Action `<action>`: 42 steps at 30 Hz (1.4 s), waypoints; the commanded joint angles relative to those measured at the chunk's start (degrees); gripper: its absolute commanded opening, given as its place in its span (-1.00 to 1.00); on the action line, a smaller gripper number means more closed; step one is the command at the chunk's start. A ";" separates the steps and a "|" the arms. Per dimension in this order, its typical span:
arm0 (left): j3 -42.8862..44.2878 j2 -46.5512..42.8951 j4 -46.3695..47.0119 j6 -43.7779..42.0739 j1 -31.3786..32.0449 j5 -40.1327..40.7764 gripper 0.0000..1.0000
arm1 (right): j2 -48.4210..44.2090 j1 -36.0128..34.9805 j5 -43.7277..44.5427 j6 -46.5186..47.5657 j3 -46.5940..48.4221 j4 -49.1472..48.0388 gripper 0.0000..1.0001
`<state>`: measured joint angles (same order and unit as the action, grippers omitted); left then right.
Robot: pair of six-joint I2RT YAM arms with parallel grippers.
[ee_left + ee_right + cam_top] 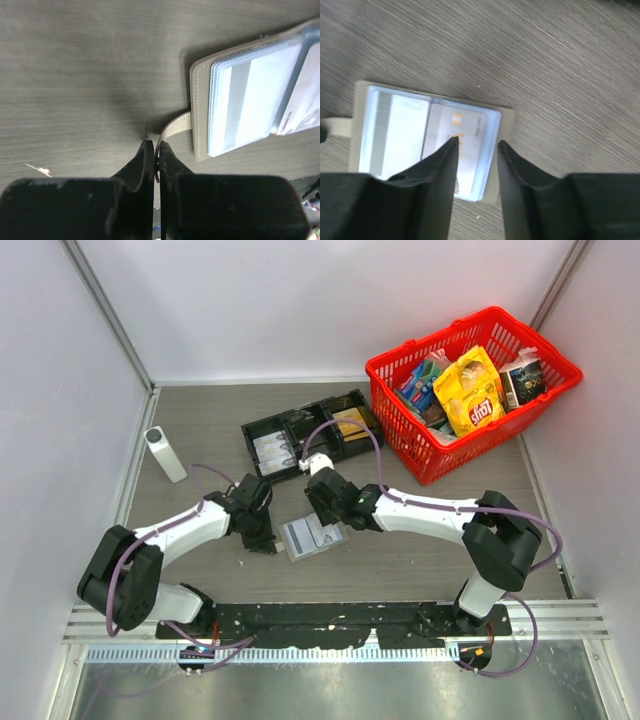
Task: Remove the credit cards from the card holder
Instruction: Remove the credit card from the card holder.
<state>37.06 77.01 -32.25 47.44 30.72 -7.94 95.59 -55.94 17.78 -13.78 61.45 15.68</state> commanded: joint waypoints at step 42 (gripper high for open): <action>12.16 10.69 14.84 9.87 4.44 -7.96 -0.22 | -3.13 10.33 -20.15 -9.51 -18.91 -17.97 -0.75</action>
<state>49.36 85.97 -22.39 56.86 34.94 -13.80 93.03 -45.74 -2.74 -23.14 43.94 -3.51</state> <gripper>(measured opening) 0.398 0.125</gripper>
